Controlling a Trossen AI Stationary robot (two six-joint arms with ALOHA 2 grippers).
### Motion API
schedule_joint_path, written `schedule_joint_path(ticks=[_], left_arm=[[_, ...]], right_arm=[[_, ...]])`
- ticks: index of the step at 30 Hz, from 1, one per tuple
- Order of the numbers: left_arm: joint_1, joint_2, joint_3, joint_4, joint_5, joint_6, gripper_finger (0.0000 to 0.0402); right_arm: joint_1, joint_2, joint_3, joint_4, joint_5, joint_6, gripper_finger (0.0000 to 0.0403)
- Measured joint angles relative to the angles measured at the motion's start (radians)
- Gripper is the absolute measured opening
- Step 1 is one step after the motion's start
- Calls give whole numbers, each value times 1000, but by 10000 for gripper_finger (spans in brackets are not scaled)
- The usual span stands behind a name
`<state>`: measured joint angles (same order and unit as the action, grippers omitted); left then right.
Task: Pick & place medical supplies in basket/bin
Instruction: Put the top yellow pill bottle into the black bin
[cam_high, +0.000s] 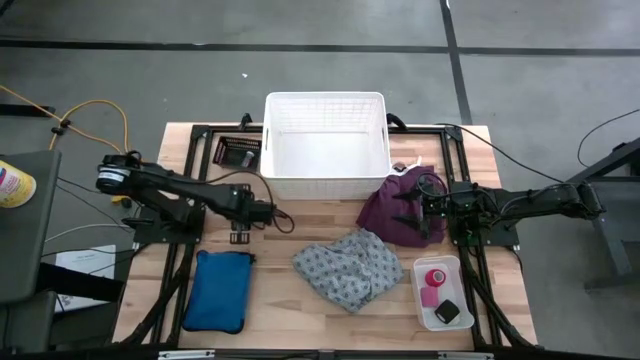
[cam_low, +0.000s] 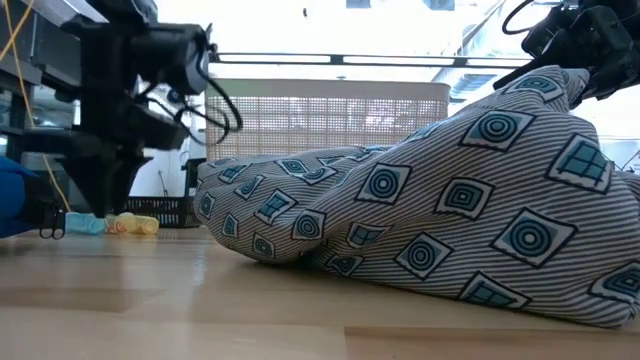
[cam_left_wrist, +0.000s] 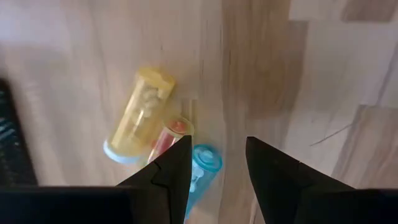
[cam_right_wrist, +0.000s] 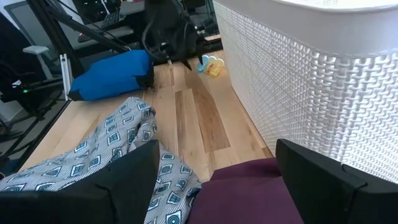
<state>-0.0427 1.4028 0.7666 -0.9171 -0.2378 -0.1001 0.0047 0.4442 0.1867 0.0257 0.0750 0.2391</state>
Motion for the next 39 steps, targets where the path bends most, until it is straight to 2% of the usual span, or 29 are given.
schedule_joint_path(ticks=[5, 14, 39], left_arm=[[19, 48, 0, 1, 1, 0, 143], [35, 46, 0, 0, 1, 1, 143], [142, 45, 47, 0, -53, 196, 143]], right_arm=[[0, 0, 0, 0, 0, 0, 309], [0, 0, 0, 0, 0, 0, 309], [0, 0, 0, 0, 0, 0, 309]])
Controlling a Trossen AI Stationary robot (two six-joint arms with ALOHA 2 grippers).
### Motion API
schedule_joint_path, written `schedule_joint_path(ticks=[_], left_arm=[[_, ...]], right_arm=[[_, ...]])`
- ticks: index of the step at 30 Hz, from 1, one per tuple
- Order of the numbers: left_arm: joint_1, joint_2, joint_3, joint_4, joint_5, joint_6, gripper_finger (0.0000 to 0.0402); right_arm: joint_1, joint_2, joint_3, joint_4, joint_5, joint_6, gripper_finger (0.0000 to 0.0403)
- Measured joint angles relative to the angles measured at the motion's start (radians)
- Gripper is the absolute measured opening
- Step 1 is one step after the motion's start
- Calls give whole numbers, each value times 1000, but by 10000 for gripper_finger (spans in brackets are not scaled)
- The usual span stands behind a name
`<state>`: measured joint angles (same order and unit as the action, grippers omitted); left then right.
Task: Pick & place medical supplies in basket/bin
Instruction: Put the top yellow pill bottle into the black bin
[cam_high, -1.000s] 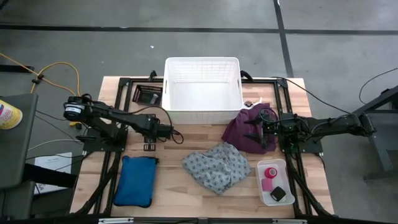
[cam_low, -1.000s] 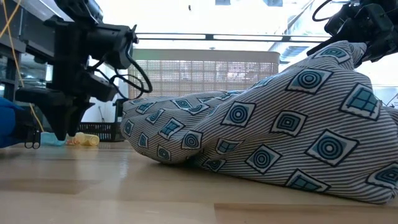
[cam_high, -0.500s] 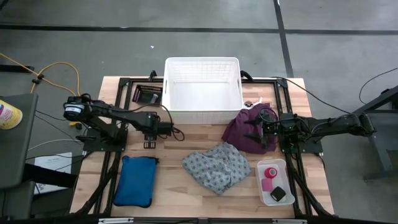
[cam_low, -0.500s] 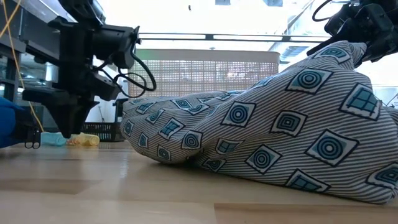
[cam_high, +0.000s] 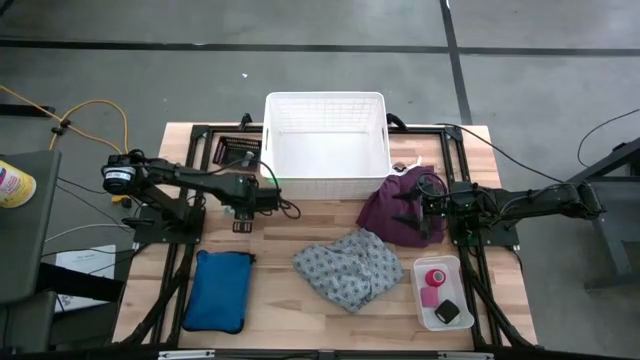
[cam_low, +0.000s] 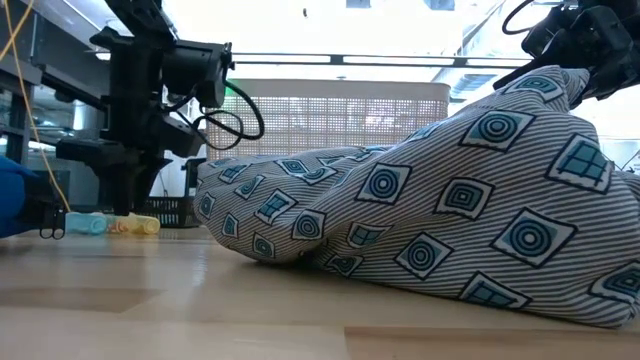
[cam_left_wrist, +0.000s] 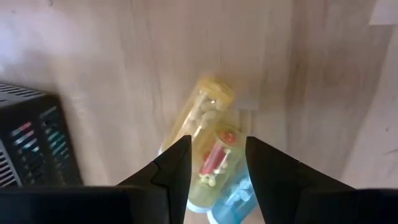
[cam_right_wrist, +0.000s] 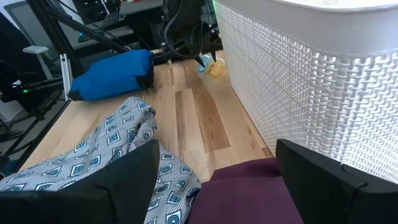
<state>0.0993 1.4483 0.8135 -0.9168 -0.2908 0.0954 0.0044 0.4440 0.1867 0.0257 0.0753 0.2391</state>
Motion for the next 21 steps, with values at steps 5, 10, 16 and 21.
schedule_joint_path(ticks=[5, 10, 16, 21], left_arm=[[25, 0, 0, 16, 4, 26, 143], [44, 0, 0, 63, 8, 77, 143], [45, 3, 0, 85, 8, 98, 143], [45, 5, 0, 85, 31, 93, 143]], right_arm=[[0, 0, 0, 0, 0, 0, 309], [0, 0, 0, 0, 0, 0, 309], [0, 0, 0, 0, 0, 0, 309], [0, 0, 0, 0, 0, 0, 309]])
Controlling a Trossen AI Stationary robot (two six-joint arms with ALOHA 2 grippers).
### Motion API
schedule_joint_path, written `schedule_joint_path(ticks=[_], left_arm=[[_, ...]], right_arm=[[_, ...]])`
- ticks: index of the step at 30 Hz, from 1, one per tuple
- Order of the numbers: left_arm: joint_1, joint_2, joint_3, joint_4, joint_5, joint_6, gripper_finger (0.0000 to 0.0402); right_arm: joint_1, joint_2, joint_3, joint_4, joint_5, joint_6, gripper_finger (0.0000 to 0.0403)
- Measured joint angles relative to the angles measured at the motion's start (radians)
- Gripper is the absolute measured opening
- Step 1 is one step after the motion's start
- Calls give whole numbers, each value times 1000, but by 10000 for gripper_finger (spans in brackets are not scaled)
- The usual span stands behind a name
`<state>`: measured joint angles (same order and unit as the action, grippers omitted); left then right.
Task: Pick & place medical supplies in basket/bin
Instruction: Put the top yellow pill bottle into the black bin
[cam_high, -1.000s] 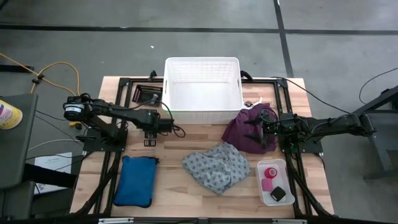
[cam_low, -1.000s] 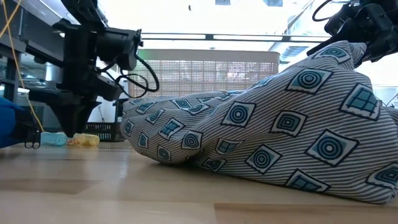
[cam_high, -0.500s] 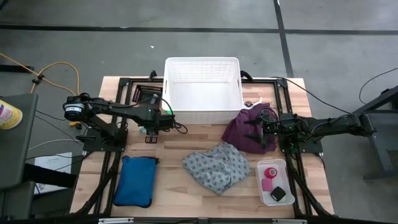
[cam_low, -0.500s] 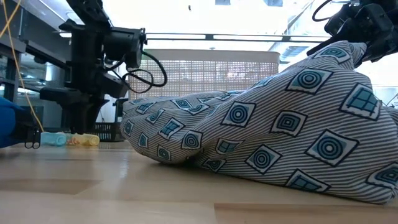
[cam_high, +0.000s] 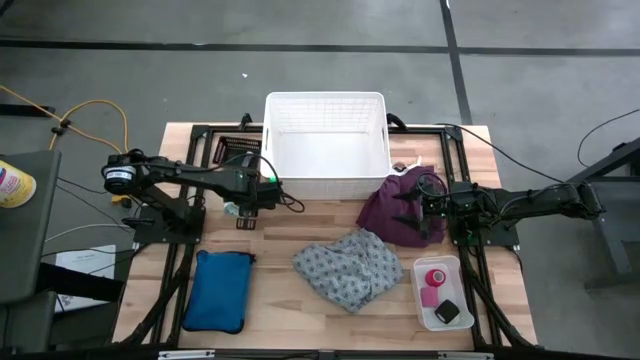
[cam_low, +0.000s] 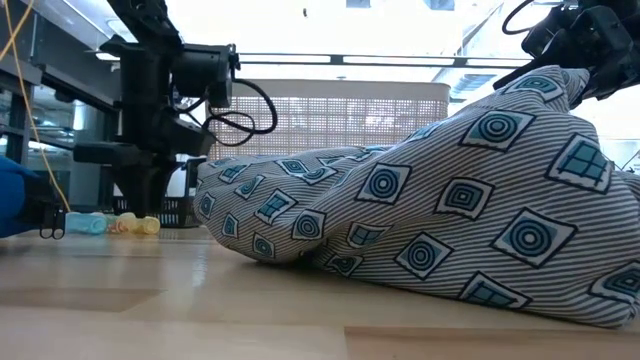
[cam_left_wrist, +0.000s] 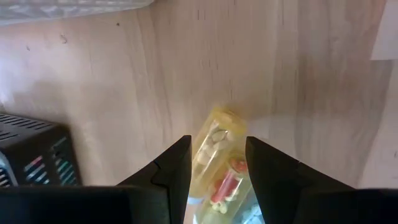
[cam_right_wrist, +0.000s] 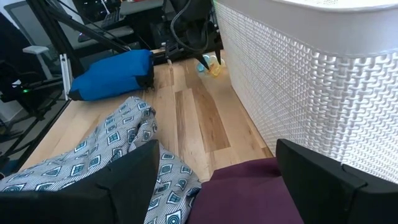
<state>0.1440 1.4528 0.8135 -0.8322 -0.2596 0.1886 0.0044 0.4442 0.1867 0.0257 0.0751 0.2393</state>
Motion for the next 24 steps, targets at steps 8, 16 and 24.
schedule_joint_path(ticks=[8, 16, 24], left_arm=[[0, 19, -12, 7, -1, -2, 143], [29, 74, -13, 40, 11, 17, 143], [45, 83, -13, 50, 28, 22, 143]], right_arm=[[0, 0, 0, 0, 0, 0, 309], [0, 0, 0, 0, 0, 0, 309], [0, 0, 0, 0, 0, 0, 309]])
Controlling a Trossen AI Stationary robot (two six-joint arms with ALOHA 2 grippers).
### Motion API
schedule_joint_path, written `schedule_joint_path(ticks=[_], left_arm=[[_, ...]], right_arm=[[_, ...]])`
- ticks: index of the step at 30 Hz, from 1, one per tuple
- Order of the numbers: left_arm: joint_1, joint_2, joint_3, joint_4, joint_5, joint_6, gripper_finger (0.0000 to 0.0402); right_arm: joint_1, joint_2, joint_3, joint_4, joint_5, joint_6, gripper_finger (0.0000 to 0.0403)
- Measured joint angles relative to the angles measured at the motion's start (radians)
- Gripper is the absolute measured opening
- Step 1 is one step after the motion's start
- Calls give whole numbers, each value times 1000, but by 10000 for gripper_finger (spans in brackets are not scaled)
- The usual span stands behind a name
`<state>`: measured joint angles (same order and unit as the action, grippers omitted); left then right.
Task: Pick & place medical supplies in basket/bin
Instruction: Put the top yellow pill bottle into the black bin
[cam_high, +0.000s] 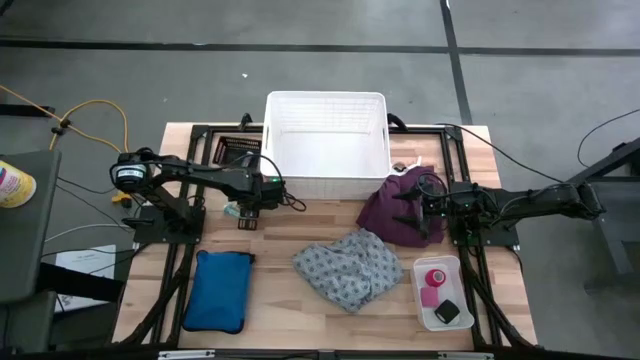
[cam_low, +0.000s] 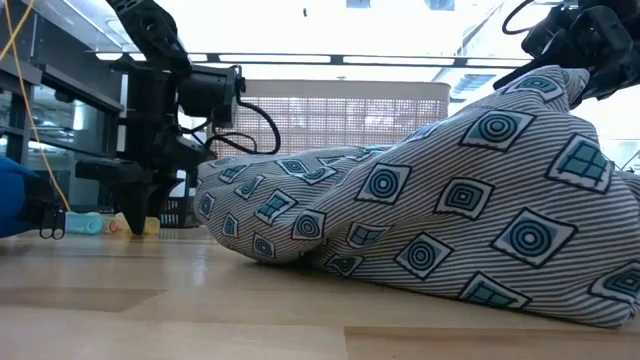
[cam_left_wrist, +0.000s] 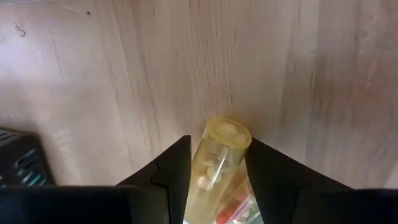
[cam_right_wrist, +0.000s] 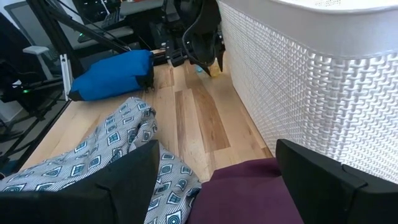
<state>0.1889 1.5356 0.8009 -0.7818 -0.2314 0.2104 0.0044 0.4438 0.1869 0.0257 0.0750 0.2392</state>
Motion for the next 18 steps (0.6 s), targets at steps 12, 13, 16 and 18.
schedule_joint_path(ticks=[12, 13, 16, 18], left_arm=[[-23, 0, 0, 3, -9, -16, 113], [-23, 0, 0, 3, -9, -19, 107], [-23, 0, 0, -2, -10, -26, 97], [-23, 0, 0, -4, -10, -27, 95]], right_arm=[[0, 0, 0, 0, 0, 0, 309], [0, 0, 0, 0, 0, 0, 309], [0, 0, 0, 0, 0, 0, 309], [0, 0, 0, 0, 0, 0, 309]])
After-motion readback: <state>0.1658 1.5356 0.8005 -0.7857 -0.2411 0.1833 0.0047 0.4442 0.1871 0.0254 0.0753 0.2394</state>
